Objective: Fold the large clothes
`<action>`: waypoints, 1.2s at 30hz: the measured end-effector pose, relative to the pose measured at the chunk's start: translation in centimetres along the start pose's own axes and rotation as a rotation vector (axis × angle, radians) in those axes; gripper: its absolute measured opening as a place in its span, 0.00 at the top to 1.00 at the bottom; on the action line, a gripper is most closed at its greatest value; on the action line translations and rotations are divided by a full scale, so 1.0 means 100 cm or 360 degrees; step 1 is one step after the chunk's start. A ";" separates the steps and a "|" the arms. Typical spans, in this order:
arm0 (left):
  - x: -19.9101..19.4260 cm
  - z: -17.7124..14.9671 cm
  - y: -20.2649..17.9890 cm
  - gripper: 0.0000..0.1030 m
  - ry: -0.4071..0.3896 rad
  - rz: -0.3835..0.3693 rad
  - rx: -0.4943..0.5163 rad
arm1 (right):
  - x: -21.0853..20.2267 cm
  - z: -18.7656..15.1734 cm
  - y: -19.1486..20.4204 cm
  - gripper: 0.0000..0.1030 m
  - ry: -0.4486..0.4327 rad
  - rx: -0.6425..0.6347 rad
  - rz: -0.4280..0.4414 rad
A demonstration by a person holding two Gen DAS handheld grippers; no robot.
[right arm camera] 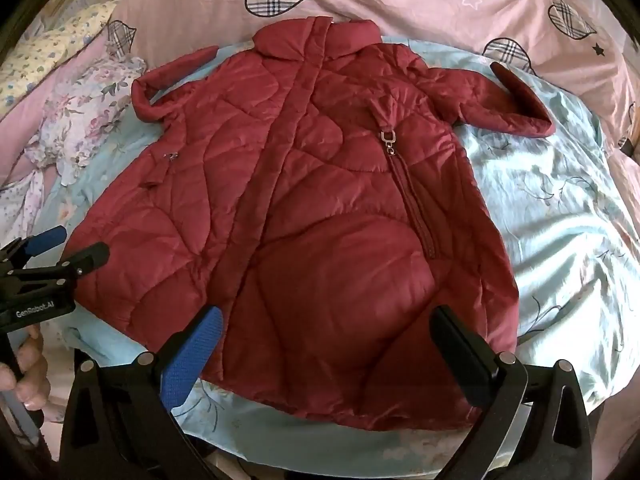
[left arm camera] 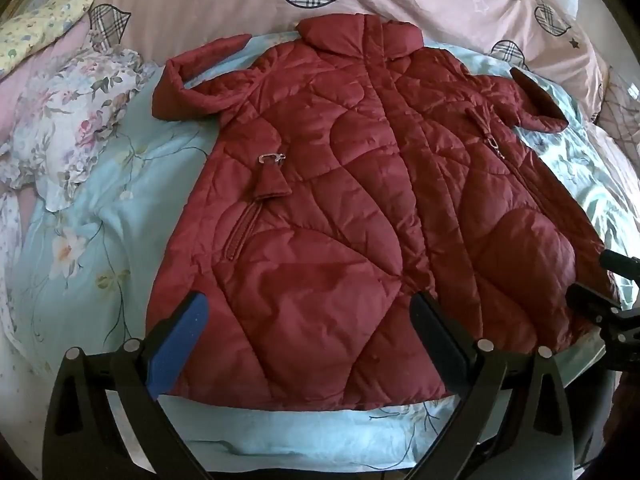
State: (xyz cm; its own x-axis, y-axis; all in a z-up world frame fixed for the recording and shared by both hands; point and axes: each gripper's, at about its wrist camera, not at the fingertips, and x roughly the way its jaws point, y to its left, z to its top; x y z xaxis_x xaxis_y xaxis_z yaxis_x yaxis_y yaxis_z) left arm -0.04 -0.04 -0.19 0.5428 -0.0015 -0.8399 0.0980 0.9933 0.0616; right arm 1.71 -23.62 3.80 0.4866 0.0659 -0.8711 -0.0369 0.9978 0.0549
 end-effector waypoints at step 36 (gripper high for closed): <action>0.019 0.003 0.007 0.02 0.0134 -0.0014 -0.0027 | 0.009 0.009 -0.011 0.00 0.0114 0.0026 -0.0036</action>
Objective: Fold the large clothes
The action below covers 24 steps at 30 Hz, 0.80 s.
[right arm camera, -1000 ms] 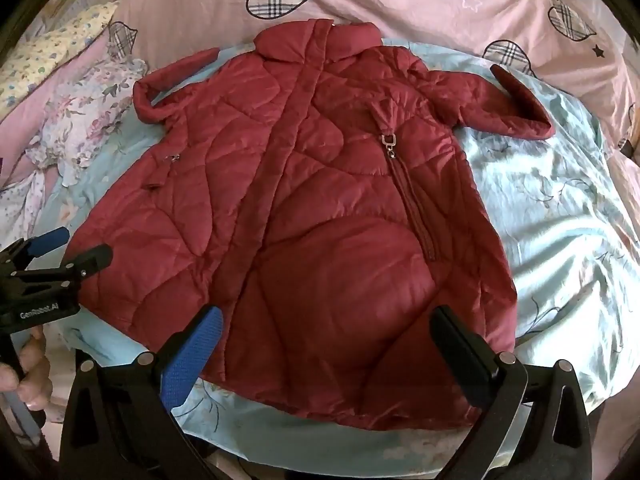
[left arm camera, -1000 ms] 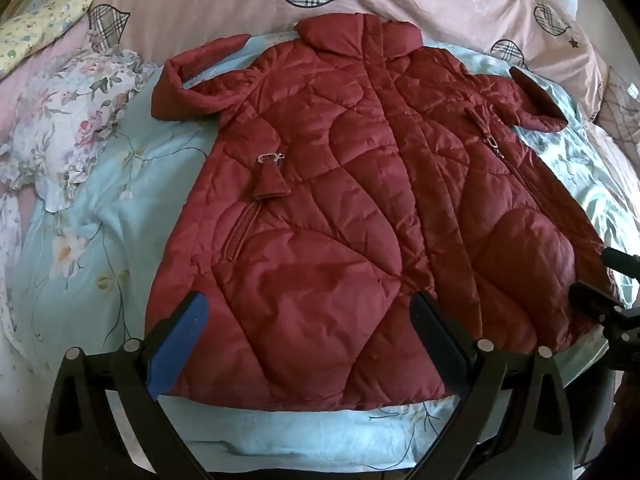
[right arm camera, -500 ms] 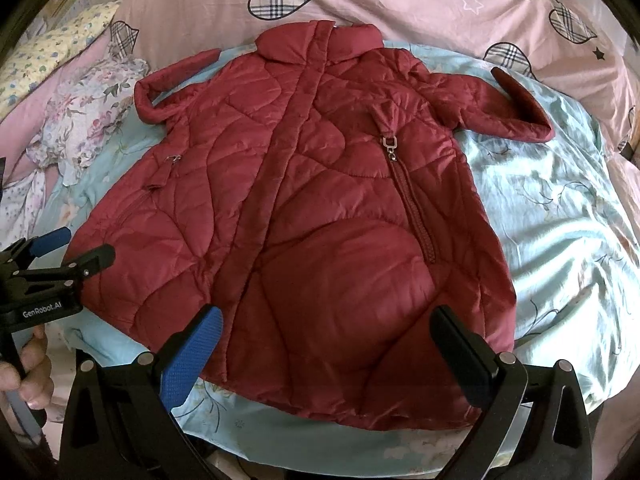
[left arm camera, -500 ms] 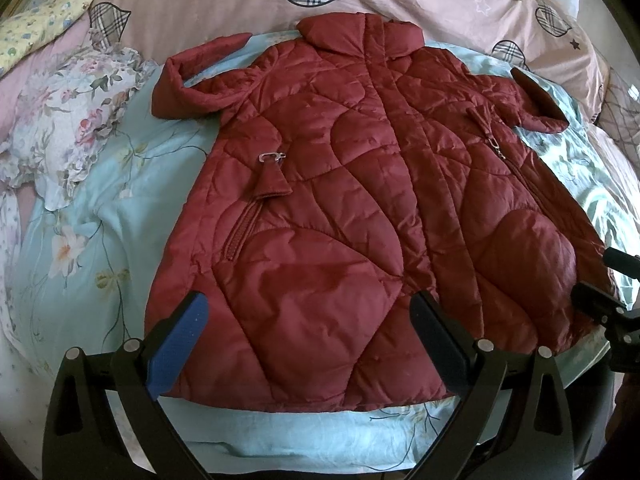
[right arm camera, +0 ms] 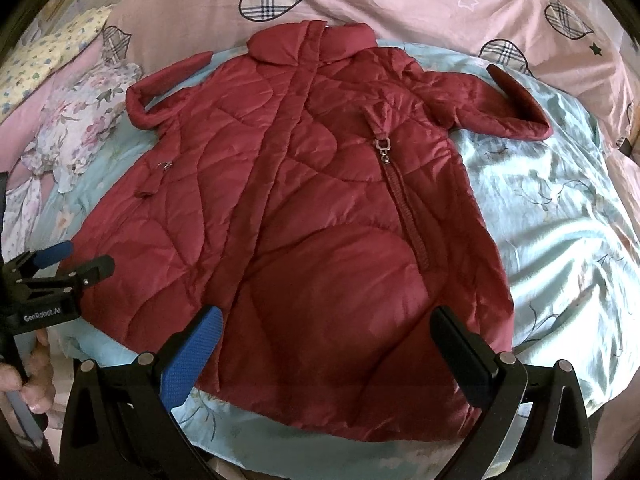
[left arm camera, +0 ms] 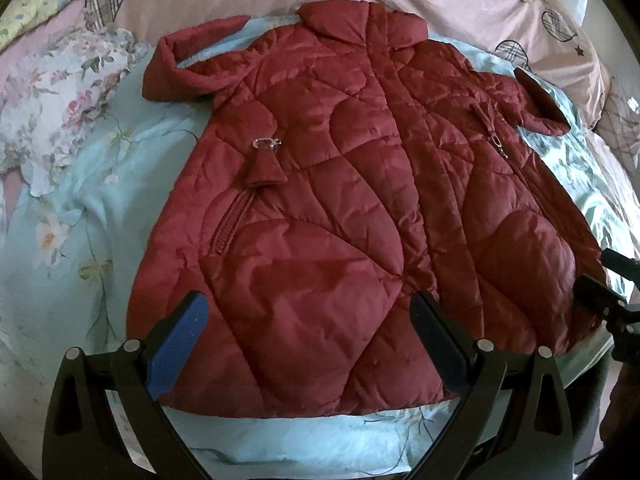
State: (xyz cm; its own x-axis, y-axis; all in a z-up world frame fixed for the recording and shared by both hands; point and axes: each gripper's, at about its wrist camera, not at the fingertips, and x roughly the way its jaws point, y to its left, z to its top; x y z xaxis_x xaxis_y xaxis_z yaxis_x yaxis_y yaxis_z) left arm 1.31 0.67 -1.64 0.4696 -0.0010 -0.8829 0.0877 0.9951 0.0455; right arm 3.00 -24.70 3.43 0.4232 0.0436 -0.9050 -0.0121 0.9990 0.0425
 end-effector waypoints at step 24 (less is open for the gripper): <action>0.035 0.055 0.007 0.02 0.0009 -0.0079 -0.0035 | 0.014 0.074 -0.107 0.00 -0.0177 0.0234 -0.0156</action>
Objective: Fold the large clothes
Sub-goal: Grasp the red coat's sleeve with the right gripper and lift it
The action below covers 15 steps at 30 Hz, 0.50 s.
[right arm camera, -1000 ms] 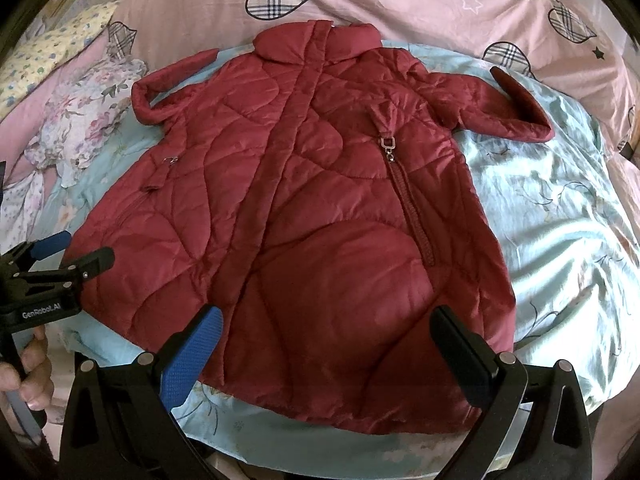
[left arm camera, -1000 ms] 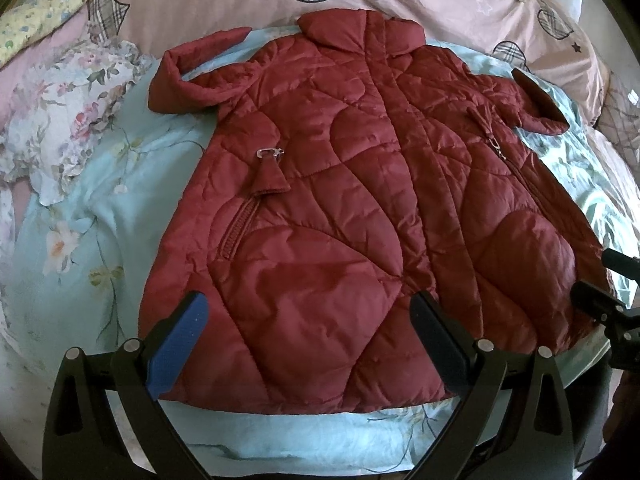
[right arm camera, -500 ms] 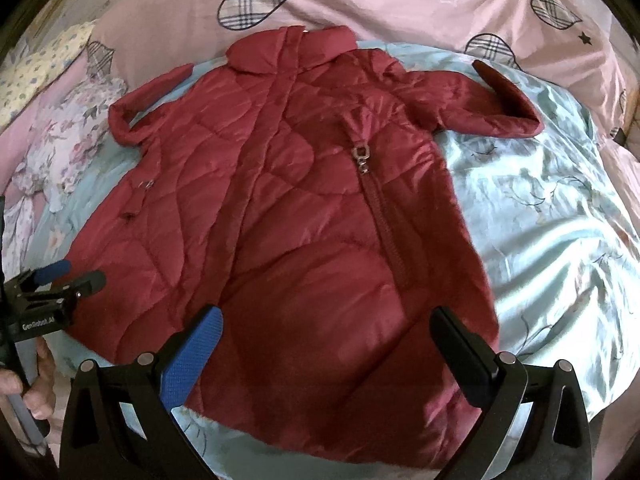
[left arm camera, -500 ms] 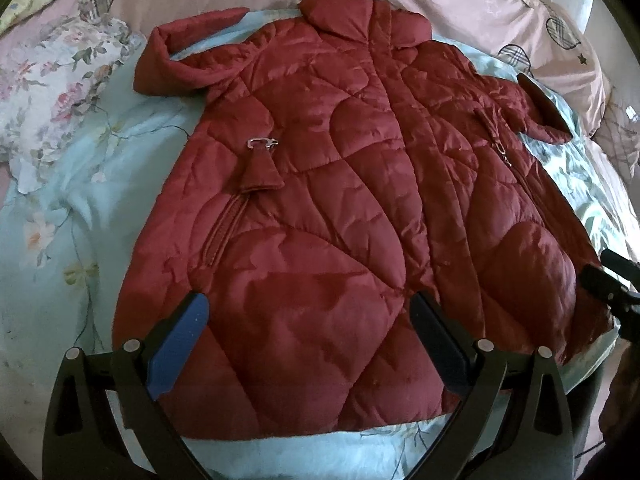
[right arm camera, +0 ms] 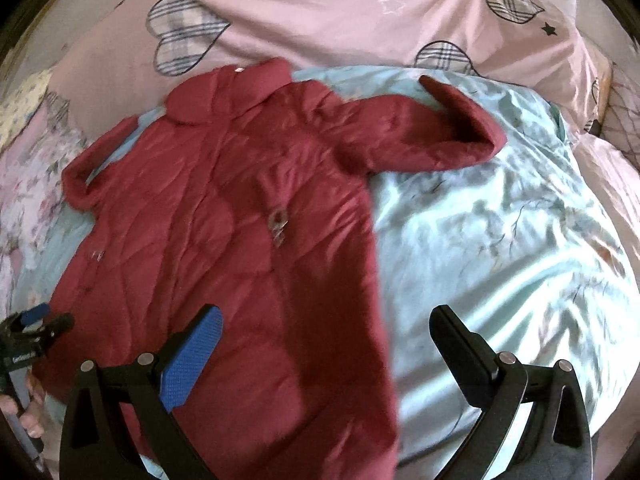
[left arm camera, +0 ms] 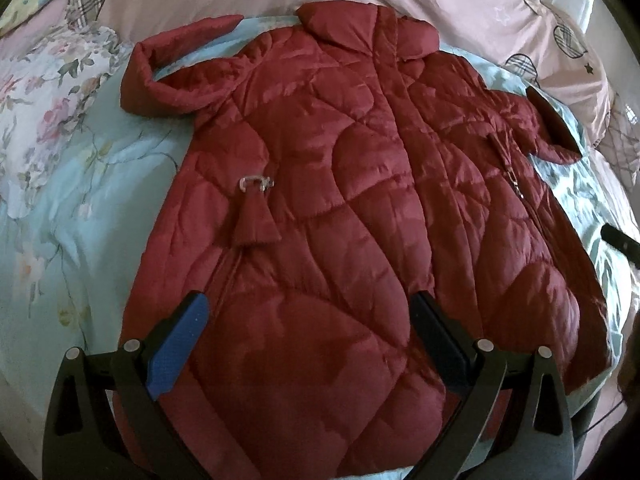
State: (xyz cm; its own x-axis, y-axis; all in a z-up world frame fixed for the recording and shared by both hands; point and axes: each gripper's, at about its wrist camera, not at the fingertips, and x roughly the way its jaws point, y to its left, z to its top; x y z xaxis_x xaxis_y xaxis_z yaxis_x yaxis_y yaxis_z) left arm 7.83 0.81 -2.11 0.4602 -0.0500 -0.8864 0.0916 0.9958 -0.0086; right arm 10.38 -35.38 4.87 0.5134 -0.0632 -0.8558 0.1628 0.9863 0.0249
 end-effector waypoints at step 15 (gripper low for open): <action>0.028 0.055 0.010 0.02 -0.0067 0.0147 -0.0055 | 0.068 0.127 -0.109 0.00 -0.0205 0.0219 -0.0274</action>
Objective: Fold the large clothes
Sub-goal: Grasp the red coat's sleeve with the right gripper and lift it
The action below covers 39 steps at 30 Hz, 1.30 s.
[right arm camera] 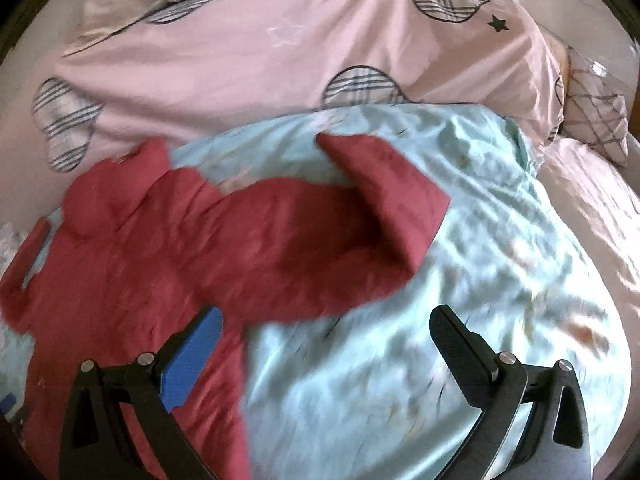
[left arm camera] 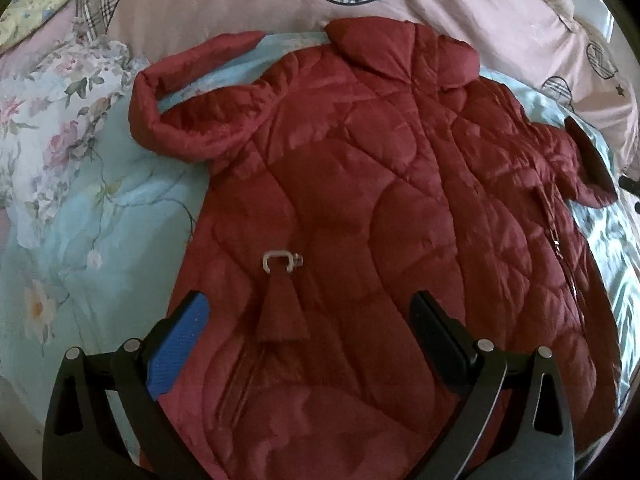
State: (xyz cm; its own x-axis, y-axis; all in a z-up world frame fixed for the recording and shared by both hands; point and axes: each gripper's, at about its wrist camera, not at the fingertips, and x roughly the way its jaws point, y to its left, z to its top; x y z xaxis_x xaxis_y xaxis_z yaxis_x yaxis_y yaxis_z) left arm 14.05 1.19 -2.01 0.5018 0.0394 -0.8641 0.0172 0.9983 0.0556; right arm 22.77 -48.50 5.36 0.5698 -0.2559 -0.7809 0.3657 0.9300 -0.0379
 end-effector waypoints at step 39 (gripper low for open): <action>0.041 0.020 0.011 0.02 0.0111 -0.0238 -0.0097 | 0.005 0.011 0.100 0.81 -0.0109 -0.0050 0.0561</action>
State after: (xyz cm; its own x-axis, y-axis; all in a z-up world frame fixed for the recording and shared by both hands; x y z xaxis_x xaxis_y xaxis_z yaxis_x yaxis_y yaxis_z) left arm 17.82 2.33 -4.51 0.4366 -0.1092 -0.8930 0.0339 0.9939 -0.1049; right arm 27.55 -39.66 5.29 0.7052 0.0658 -0.7060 0.1160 0.9716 0.2064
